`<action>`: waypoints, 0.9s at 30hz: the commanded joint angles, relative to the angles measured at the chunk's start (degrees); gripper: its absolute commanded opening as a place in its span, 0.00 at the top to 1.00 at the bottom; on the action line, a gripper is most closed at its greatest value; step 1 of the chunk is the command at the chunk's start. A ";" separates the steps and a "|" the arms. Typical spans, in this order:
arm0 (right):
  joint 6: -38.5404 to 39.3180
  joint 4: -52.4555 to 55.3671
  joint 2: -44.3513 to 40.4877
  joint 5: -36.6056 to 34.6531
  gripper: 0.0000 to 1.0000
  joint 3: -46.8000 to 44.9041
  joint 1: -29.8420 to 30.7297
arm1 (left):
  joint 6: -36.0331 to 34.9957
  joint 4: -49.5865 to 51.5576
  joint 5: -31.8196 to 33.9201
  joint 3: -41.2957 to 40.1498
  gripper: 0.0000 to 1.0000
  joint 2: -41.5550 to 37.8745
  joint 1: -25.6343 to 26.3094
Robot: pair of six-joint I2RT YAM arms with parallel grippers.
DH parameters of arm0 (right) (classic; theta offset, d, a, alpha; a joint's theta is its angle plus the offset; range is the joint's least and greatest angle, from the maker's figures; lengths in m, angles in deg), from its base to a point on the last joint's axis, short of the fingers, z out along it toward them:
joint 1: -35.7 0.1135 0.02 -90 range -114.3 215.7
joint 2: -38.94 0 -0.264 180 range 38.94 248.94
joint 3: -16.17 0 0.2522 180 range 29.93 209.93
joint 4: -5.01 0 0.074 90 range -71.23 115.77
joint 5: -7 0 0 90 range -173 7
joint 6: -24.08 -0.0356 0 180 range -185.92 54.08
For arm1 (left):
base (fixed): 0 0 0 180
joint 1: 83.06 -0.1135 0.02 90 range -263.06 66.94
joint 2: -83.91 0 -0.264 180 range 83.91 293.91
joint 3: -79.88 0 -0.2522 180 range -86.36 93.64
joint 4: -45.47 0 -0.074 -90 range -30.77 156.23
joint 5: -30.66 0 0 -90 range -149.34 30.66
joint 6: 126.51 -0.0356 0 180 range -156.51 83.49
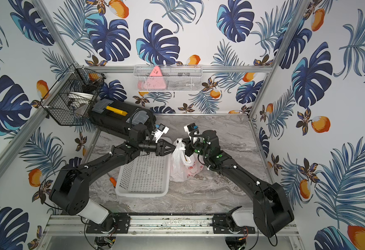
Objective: Place the peach into a plastic bag & tie a knot
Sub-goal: Tie the plastic bag at the center of the board.
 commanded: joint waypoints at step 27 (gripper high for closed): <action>-1.84 -0.76 -2.55 6.47 0.87 -1.53 -3.77 | -9.06 8.62 0.03 5.98 1.00 0.35 0.36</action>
